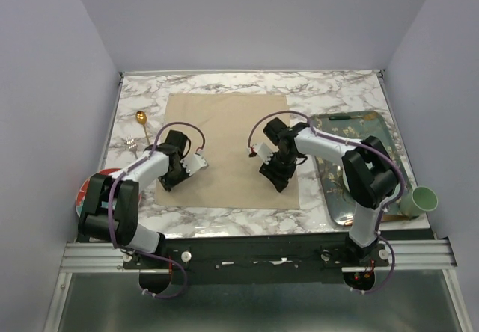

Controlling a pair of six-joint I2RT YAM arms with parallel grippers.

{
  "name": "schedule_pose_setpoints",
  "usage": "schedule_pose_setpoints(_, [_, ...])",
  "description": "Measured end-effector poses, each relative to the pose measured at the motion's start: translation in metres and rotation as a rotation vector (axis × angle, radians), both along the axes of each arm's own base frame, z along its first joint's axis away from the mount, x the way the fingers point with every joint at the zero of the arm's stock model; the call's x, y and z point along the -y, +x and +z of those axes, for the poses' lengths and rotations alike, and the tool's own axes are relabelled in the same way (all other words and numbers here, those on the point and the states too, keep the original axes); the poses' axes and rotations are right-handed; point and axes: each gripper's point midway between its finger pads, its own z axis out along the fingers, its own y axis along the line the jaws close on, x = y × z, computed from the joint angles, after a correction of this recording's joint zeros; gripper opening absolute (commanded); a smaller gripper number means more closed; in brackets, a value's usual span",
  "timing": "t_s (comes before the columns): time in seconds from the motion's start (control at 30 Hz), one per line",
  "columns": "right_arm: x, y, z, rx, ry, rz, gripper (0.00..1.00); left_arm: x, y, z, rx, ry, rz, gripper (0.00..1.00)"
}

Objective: Fold the napkin into a case and place the utensils inside
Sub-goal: Flatten the napkin at the center of the board.

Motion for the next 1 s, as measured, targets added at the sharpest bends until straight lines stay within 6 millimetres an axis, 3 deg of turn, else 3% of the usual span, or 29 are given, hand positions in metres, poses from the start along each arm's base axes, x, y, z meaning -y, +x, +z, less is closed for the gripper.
schedule_pose_setpoints(0.2, [0.022, -0.027, 0.002, -0.039, -0.032, 0.052, 0.59, 0.007, -0.036, 0.002, -0.033, 0.006, -0.057, 0.27])
schedule_pose_setpoints(0.3, [0.026, -0.032, 0.013, -0.051, -0.028, 0.055, 0.63, 0.008, -0.042, 0.013, -0.044, -0.005, -0.050, 0.39])
schedule_pose_setpoints(0.37, [0.018, -0.022, 0.036, -0.035, 0.021, 0.035, 0.68, 0.014, -0.029, 0.035, -0.001, -0.064, -0.016, 0.59])
schedule_pose_setpoints(0.43, [0.003, 0.008, 0.067, 0.024, 0.118, -0.015, 0.73, 0.022, 0.000, 0.066, 0.084, -0.147, 0.043, 0.77])
schedule_pose_setpoints(0.47, [-0.003, 0.025, 0.084, 0.062, 0.162, -0.042, 0.75, 0.027, 0.025, 0.092, 0.166, -0.211, 0.083, 0.80])
schedule_pose_setpoints(0.6, [-0.003, 0.124, 0.177, 0.300, 0.374, -0.227, 0.85, 0.027, 0.110, 0.188, 0.465, -0.413, 0.208, 0.84])
schedule_pose_setpoints(0.63, [0.001, 0.147, 0.192, 0.349, 0.406, -0.272, 0.91, 0.024, 0.129, 0.206, 0.524, -0.451, 0.239, 0.86])
schedule_pose_setpoints(0.7, [0.011, 0.185, 0.211, 0.422, 0.456, -0.361, 0.94, 0.023, 0.161, 0.231, 0.594, -0.521, 0.298, 0.87])
schedule_pose_setpoints(0.8, [0.020, 0.221, 0.212, 0.472, 0.484, -0.458, 0.95, 0.020, 0.214, 0.245, 0.656, -0.606, 0.398, 0.87])
schedule_pose_setpoints(0.83, [0.021, 0.233, 0.207, 0.484, 0.481, -0.485, 0.95, 0.017, 0.240, 0.242, 0.670, -0.631, 0.445, 0.87])
schedule_pose_setpoints(0.93, [0.020, 0.275, 0.186, 0.527, 0.444, -0.565, 1.00, 0.008, 0.290, 0.224, 0.665, -0.652, 0.544, 0.86])
schedule_pose_setpoints(1.0, [0.021, 0.302, 0.172, 0.557, 0.415, -0.605, 1.00, 0.003, 0.314, 0.208, 0.660, -0.650, 0.586, 0.83])
